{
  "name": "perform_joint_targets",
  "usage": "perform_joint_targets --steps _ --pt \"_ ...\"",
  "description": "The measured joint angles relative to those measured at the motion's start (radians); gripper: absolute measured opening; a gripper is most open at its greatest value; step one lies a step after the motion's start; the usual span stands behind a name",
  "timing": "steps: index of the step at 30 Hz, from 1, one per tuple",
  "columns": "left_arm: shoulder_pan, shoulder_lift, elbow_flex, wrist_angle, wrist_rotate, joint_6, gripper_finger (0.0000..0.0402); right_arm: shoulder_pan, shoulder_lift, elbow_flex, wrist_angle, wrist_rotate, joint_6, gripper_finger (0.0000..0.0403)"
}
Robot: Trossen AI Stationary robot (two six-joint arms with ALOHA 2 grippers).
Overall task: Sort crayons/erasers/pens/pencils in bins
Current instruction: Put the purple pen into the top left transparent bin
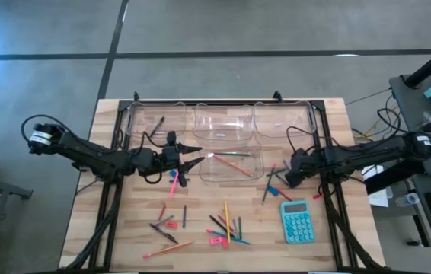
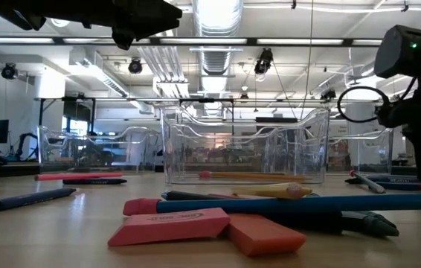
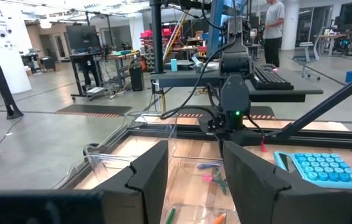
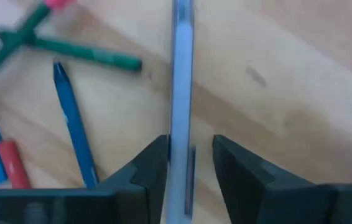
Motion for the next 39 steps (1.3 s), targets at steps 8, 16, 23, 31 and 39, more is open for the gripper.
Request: perform_joint_targets --steps 8,16,23,31,39 --pt "0.0 0.0 0.0 0.0 0.0 -0.001 0.0138 0.001 0.002 0.054 -0.042 0.006 -0.018 0.0111" --pt "0.0 0.0 0.0 0.0 0.0 -0.002 0.0138 0.0 0.002 0.047 -0.059 -0.038 -0.009 0.011" --pt "-0.001 0.0 0.0 0.0 0.0 -0.003 0.0138 0.002 0.002 0.036 -0.072 -0.11 -0.008 0.012" --pt "-0.001 0.0 0.0 0.0 0.0 -0.003 0.0138 0.002 0.002 0.029 -0.065 -0.101 -0.006 0.007" --pt "0.0 0.0 0.0 0.0 0.0 -0.005 0.0138 0.002 -0.002 0.048 -0.075 -0.094 0.0 0.0029"
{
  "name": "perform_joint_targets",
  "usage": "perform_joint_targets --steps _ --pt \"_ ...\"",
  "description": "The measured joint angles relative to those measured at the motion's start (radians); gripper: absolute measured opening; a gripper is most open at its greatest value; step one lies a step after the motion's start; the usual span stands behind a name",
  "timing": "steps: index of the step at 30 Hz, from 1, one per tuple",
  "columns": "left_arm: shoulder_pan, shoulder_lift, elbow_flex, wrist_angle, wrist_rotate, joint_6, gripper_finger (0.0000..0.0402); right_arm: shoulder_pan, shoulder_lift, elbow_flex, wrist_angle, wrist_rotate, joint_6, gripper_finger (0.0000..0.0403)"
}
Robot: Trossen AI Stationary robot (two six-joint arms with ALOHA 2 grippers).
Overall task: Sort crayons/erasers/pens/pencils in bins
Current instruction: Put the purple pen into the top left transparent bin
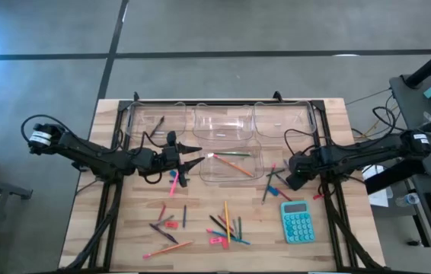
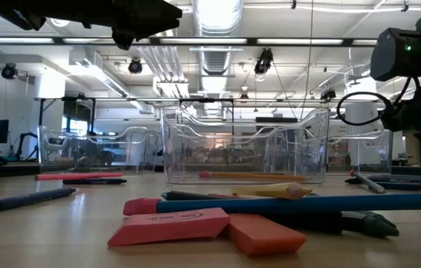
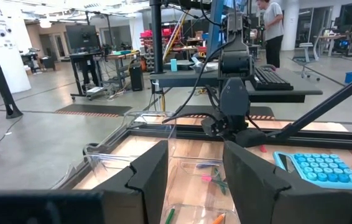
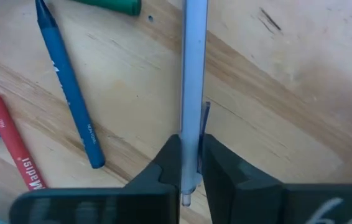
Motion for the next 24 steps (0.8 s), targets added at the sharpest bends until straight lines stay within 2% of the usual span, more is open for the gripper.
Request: perform_joint_targets --steps 15,24 --pt "0.0 0.0 0.0 0.001 0.0 -0.003 0.0138 0.0 -0.007 0.175 -0.148 0.078 -0.03 0.0029" --pt "0.0 0.0 0.0 0.002 0.007 -0.005 0.0138 0.0 -0.082 0.316 -0.2 0.17 -0.077 0.0029"
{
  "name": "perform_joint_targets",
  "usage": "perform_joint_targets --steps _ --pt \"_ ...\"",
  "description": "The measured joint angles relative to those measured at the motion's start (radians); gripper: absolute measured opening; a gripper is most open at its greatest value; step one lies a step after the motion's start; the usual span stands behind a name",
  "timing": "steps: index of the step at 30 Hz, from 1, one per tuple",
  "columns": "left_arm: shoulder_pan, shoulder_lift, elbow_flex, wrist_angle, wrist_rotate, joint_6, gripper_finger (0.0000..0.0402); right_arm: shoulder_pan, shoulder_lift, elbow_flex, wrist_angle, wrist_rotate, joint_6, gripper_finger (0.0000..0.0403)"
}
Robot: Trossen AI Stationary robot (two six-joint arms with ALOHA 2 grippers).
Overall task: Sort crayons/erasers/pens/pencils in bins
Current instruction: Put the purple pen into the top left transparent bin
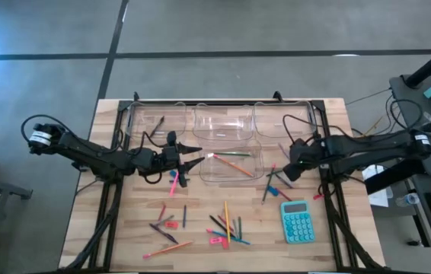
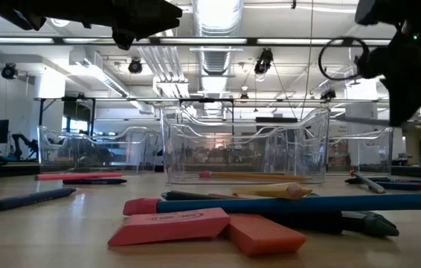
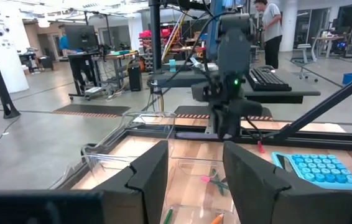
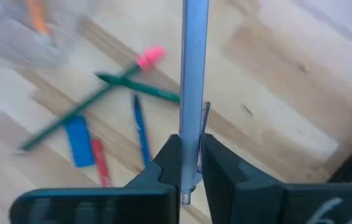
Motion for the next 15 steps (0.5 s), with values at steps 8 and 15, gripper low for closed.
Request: perform_joint_targets --steps 8,15 --pt "0.0 0.004 0.0 0.025 0.011 -0.052 0.0139 0.0 -0.058 0.023 0.214 0.043 -0.13 0.0029" --pt "0.0 0.058 0.025 0.084 0.05 -0.087 0.0178 0.0 -0.035 0.019 0.52 0.034 -0.358 0.0029"
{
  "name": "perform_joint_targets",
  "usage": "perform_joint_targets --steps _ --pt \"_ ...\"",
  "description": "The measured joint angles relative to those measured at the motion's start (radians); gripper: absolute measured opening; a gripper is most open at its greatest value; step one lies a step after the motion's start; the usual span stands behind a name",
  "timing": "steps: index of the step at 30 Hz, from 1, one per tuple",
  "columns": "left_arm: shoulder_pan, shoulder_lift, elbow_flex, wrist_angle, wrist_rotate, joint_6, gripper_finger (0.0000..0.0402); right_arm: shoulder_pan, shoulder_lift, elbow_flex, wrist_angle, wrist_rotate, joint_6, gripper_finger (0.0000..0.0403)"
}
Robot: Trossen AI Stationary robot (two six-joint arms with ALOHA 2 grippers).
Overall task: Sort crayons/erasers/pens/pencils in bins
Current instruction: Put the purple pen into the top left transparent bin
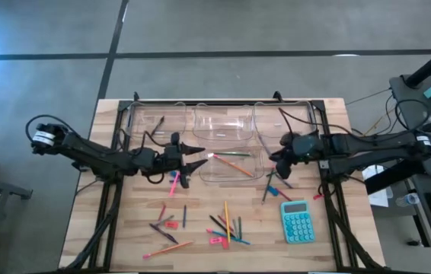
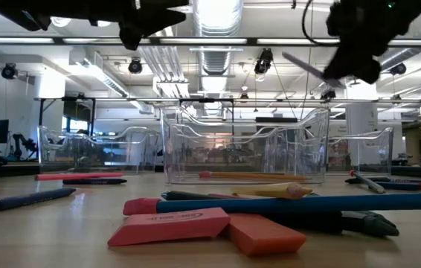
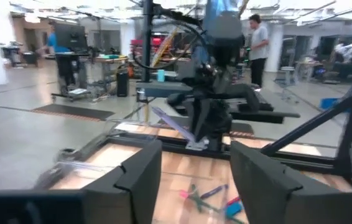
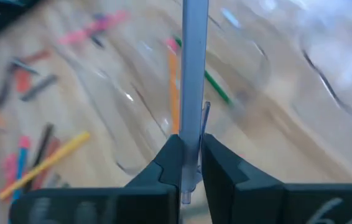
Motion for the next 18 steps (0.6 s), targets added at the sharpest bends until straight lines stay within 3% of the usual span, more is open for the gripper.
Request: perform_joint_targets --steps 8,13,18 --pt "0.021 0.145 0.139 -0.004 0.008 -0.073 0.0242 0.0 0.084 0.0 0.359 -0.062 -0.251 0.0029" --pt "0.057 0.242 0.219 -0.015 0.04 -0.132 0.0257 0.0 0.175 0.0 0.508 -0.142 -0.313 0.0029" --pt "0.109 0.313 0.266 -0.028 0.148 -0.179 0.0259 0.0 0.257 -0.001 0.619 -0.178 -0.346 0.0029"
